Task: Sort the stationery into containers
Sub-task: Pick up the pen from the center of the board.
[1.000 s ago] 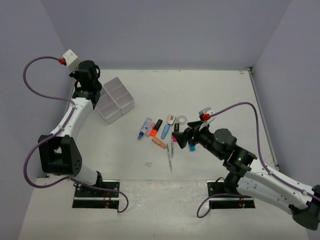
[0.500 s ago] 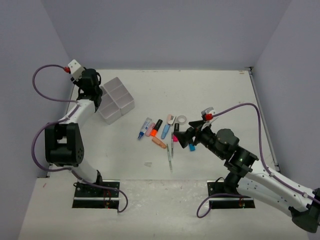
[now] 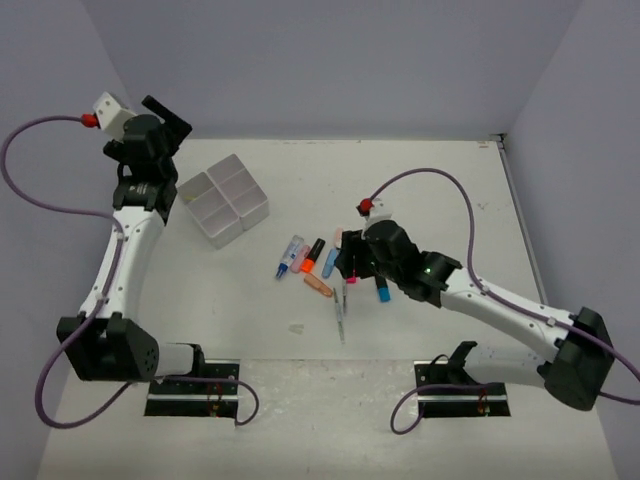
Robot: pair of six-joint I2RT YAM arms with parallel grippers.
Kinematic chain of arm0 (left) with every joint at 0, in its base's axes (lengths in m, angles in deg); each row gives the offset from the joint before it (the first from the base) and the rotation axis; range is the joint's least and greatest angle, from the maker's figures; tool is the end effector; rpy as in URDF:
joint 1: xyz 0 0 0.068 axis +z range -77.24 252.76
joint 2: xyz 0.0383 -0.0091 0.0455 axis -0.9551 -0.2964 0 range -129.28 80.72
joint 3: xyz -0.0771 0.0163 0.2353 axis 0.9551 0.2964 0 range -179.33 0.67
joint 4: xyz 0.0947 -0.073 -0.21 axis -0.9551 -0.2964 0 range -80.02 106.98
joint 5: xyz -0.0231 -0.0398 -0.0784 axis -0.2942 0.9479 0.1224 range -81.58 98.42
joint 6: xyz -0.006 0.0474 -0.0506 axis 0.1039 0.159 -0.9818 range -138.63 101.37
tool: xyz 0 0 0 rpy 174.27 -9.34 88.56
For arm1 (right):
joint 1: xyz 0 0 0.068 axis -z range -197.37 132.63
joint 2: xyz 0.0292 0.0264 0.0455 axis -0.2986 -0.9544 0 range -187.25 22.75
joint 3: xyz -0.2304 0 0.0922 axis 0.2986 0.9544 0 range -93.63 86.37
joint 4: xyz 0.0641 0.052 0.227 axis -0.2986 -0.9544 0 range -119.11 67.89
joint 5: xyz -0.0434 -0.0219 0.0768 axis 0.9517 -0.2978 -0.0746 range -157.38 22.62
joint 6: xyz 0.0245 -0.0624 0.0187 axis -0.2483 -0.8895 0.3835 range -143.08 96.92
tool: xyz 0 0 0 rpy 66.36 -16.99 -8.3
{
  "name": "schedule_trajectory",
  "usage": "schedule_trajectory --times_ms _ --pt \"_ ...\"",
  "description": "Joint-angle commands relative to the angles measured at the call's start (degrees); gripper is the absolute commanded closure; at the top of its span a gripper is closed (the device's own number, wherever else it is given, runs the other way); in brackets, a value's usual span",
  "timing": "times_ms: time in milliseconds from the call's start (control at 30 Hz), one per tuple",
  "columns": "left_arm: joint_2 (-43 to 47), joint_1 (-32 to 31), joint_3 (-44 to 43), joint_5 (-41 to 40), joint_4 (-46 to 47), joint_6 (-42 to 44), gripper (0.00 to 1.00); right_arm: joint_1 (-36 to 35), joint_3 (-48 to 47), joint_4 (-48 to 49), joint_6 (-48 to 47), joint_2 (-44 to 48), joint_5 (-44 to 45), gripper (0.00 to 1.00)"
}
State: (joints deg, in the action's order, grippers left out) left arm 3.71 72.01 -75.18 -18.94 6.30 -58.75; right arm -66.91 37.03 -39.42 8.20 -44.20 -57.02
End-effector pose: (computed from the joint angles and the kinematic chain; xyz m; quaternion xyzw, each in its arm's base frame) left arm 0.3133 0.0220 0.3758 -0.3944 0.6599 -0.0418 0.6381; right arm 0.1792 0.1945 0.2482 -0.0989 0.8786 0.2375 0.4025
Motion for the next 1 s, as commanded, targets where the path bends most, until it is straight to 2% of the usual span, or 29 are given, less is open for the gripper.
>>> schedule_trajectory --times_ms 0,133,400,600,967 --pt "10.04 -0.08 1.48 20.40 -15.55 -0.63 0.00 -0.41 -2.81 -9.43 9.47 -8.58 3.36 0.64" --pt "18.71 -1.69 12.85 26.06 -16.12 4.35 0.00 -2.29 -4.17 -10.70 11.84 -12.09 5.25 0.67" --pt "27.44 -2.50 25.31 29.03 -20.26 12.44 0.00 -2.93 -5.77 -10.29 14.24 -20.85 5.11 0.68" --pt "28.86 -2.71 29.47 29.75 -20.88 14.77 0.00 -2.84 -9.47 -11.99 14.38 -25.53 6.73 0.72" --pt "30.77 -5.11 30.14 28.16 -20.52 14.55 0.00 -2.67 -13.05 -13.08 14.40 -32.25 9.03 0.76"
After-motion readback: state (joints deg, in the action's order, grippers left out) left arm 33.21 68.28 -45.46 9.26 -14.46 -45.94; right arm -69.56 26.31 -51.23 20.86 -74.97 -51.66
